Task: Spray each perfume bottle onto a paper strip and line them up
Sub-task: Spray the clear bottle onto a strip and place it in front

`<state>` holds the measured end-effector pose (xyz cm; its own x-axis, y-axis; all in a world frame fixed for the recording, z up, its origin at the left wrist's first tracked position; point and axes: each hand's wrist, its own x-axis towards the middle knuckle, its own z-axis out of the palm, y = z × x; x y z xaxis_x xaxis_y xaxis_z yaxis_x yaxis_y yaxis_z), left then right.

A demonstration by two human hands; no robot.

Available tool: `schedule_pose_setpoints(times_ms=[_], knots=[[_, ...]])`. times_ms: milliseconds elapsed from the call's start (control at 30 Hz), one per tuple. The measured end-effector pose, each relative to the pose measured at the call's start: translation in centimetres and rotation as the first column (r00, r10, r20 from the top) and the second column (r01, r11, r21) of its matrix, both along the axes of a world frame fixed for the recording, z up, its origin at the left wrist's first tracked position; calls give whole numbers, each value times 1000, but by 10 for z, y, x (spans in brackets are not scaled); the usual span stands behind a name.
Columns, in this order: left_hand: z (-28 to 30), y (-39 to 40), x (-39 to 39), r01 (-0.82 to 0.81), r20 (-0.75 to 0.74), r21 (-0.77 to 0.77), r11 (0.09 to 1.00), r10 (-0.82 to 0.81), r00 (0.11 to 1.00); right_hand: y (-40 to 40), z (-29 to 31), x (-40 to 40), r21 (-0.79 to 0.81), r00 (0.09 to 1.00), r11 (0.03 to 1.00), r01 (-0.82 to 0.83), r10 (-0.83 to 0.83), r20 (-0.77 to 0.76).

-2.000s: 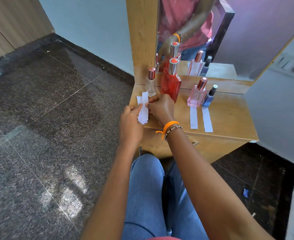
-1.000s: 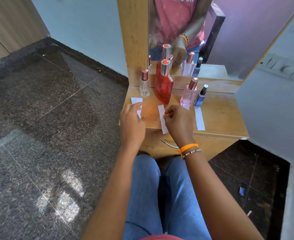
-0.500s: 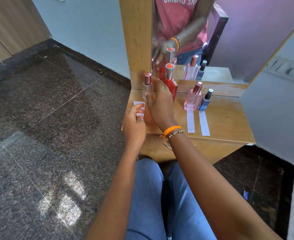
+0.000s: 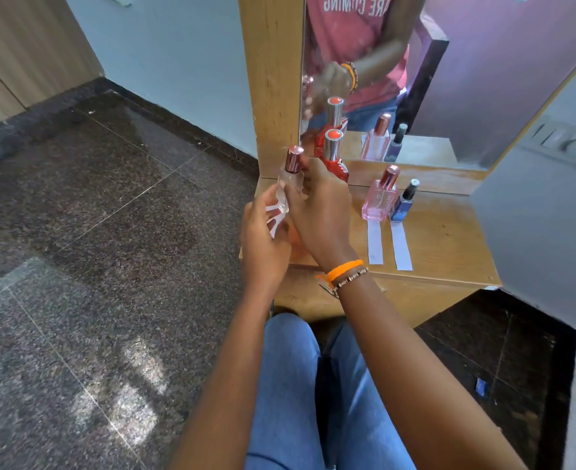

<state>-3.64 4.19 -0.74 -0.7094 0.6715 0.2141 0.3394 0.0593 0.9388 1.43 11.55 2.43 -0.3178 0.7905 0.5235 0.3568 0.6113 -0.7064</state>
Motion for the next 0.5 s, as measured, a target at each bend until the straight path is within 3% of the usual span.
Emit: schedule_pose_setpoints(times_ms=[267,400,500], knots=[[10,9,28,192,-32,83,978,-190,981,-13,12,57,-121,997,990,-70,71,2],[14,8,51,312,-58,69,947,-309,949,-11,24,72,-206,979,976,-68,26,-200],[12,10,61,328,-106,55,943,-321,941,-15,34,72,-325,927,920,-221,93,-364]])
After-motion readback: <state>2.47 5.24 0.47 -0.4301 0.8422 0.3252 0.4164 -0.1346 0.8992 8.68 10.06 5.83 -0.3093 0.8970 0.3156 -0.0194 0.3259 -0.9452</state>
